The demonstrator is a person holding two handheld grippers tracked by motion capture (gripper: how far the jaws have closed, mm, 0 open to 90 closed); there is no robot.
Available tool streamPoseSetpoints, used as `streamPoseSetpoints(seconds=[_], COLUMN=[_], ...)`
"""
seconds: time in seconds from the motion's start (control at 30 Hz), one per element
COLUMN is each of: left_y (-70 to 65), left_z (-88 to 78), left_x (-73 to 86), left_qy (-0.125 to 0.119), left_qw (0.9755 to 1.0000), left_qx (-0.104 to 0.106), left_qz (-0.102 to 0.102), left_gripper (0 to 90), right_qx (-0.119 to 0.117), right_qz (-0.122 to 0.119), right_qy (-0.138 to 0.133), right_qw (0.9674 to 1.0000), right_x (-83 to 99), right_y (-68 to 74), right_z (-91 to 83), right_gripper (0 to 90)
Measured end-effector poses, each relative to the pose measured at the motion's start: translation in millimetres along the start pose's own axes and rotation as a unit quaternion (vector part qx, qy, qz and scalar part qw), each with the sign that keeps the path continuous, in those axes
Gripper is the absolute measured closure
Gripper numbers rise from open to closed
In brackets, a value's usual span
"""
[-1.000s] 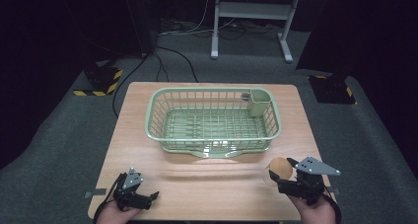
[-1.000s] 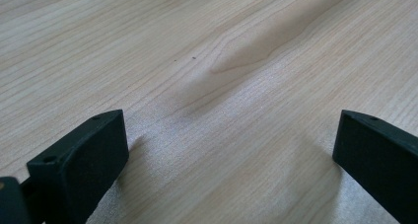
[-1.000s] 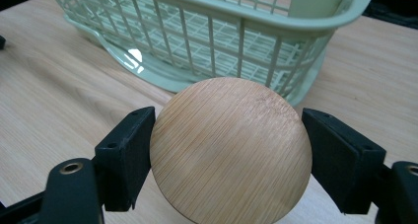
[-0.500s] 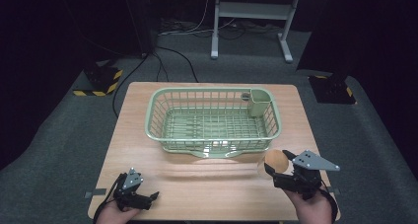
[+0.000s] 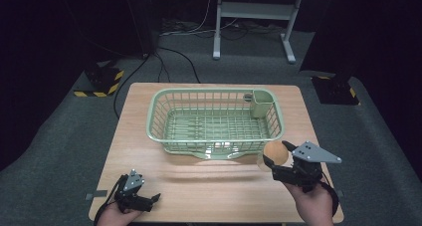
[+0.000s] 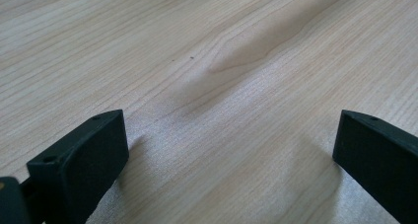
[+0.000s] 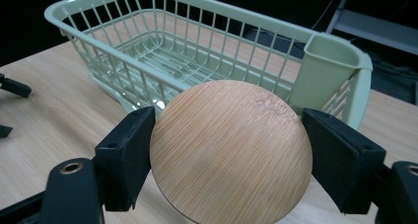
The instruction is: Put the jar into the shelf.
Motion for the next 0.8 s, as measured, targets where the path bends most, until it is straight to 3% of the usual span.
streamPoseSetpoints(seconds=[0.8], left_y=[0.2], left_z=[-0.4], left_x=[0.1], left_qy=[-0.001], left_qw=[1.0], left_qx=[0.003], left_qz=[-0.002], left_gripper=[0.6], right_qx=[0.006], right_qz=[-0.011], right_qy=[-0.019], right_qw=[0.9997], right_x=[-41.0], right_y=[-2.8], right_z=[14.2], right_gripper=[23.8])
Point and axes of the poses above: each handheld gripper's, and its own axes: z roughly forward along the jaws, x roughly out of its underside, y roughly to its left, the point moved 6 cm from there along z, roughly forward along the jaws, and after that the axes turned 2 degrees about z, right-handed, at the moved point
